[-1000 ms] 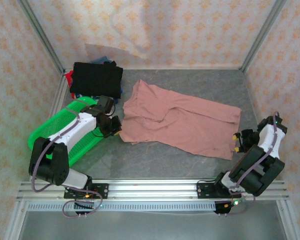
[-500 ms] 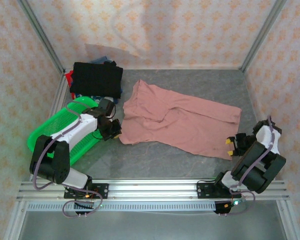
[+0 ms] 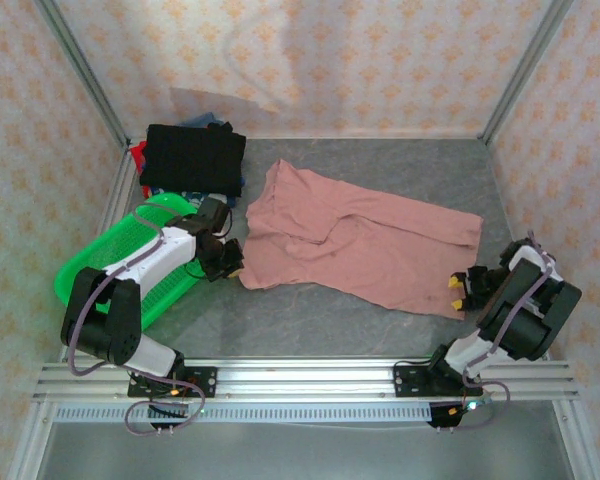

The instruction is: Fold and stack the t-shirts

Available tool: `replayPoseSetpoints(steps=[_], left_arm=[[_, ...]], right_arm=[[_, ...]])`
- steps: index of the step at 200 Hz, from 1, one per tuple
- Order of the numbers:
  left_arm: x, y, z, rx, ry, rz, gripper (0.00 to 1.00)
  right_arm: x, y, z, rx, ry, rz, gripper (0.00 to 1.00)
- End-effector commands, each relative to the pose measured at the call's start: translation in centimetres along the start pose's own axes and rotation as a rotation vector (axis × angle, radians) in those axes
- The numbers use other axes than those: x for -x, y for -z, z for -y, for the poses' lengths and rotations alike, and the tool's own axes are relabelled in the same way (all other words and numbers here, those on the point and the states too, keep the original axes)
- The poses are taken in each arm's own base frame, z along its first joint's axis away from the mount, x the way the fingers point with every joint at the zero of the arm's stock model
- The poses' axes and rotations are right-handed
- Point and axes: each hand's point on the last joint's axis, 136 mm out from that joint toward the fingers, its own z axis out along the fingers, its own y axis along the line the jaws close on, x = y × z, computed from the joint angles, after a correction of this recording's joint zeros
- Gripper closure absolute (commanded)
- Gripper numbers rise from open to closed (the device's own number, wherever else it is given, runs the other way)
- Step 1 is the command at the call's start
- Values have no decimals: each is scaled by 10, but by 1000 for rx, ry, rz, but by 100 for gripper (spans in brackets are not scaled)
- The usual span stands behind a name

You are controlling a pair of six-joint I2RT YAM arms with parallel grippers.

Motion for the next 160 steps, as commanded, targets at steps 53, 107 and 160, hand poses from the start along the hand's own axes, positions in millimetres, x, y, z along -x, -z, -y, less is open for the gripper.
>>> replayPoseSetpoints(steps=[53, 107, 160], left_arm=[[4, 3, 3, 2, -34, 27, 100], [6, 6, 4, 7, -46, 31, 100], [10, 12, 13, -9, -61, 35, 100]], right_arm=[[16, -7, -8, -10, -10, 34, 68], [0, 17, -5, -5, 38, 59, 97], [-33, 47, 18, -45, 95, 77, 95]])
